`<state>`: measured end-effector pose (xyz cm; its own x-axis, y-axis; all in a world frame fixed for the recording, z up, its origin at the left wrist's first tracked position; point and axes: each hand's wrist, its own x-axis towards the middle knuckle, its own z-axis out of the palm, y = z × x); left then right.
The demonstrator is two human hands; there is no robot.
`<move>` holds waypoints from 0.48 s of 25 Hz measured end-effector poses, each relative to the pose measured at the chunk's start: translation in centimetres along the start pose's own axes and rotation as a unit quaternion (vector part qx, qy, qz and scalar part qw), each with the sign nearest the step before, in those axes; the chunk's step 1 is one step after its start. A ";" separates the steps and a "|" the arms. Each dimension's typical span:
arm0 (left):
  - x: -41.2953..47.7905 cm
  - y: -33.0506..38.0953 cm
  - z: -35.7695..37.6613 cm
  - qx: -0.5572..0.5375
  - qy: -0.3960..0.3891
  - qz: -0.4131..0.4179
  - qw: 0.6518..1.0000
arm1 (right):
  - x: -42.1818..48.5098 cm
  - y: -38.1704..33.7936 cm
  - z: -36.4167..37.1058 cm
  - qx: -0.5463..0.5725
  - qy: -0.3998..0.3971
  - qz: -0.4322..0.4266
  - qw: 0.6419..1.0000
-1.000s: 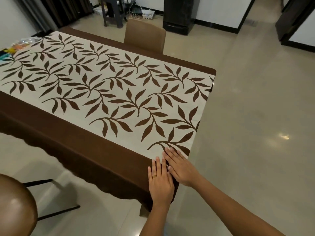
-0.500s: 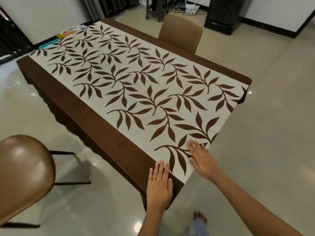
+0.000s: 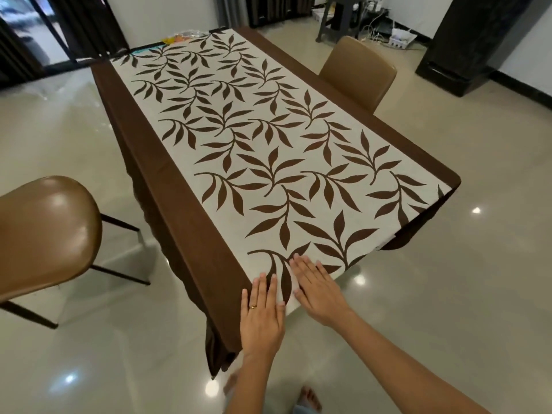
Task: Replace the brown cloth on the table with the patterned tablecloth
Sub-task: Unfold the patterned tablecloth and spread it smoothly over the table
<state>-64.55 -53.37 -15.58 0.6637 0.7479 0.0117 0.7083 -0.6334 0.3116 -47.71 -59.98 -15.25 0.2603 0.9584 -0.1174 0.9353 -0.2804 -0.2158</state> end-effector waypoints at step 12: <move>1.9 2.6 0.0 -0.032 0.005 -0.052 0.998 | 1.8 5.3 -2.2 0.028 0.021 0.003 0.999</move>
<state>-61.45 -53.54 -14.77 0.5848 0.8110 -0.0144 0.7559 -0.5385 0.3724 -41.82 -59.66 -14.51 0.2767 0.9577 -0.0793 0.9192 -0.2878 -0.2689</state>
